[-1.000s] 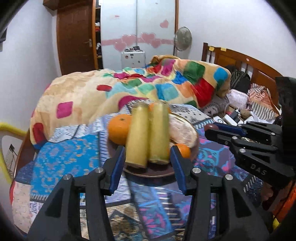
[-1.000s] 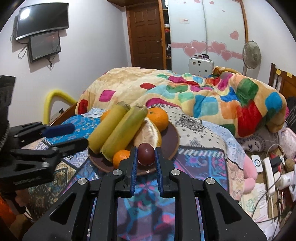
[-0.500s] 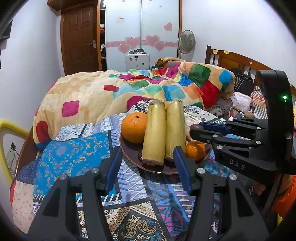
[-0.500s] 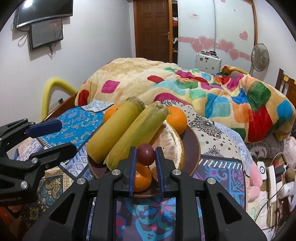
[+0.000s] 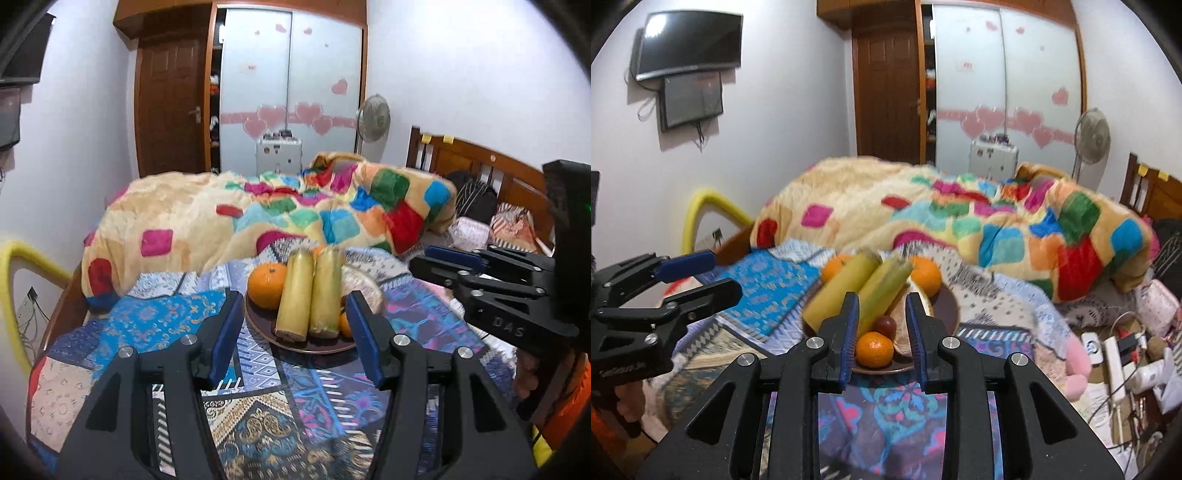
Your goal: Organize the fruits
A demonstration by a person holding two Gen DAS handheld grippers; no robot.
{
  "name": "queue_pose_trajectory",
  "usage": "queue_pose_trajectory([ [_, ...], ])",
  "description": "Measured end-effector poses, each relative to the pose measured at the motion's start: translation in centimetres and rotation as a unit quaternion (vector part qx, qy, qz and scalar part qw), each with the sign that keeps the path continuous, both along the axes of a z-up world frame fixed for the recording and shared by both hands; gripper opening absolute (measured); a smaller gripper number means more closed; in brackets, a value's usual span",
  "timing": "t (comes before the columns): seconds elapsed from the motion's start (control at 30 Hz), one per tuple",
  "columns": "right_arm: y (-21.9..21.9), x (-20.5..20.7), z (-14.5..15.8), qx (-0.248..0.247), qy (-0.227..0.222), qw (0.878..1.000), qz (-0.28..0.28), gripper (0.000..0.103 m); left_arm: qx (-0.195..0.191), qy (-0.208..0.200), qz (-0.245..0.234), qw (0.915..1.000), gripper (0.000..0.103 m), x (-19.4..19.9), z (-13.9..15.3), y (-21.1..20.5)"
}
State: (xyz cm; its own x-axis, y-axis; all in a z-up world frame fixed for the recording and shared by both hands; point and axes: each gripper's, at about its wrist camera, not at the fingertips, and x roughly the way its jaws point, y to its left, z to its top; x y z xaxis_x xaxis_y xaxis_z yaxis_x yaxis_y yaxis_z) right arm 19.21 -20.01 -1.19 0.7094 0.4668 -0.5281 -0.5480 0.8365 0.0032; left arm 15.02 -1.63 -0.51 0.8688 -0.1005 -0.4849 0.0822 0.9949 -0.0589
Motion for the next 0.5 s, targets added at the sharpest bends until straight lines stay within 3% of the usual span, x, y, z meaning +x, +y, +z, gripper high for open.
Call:
queue_pose_trajectory([
  [0.37, -3.7, -11.1, 7.7, 0.091, -0.093, 0.991, -0.016, 0.024, 0.001, -0.114, 0.021, 0.9933, 0.057, -11.7, 7.3, -1.4],
  [0.5, -4.5, -14.4, 8.9, 0.11, -0.122, 0.986, -0.024, 0.039, 0.006, -0.144, 0.026, 0.9892, 0.067, -15.4, 8.6, -2.0],
])
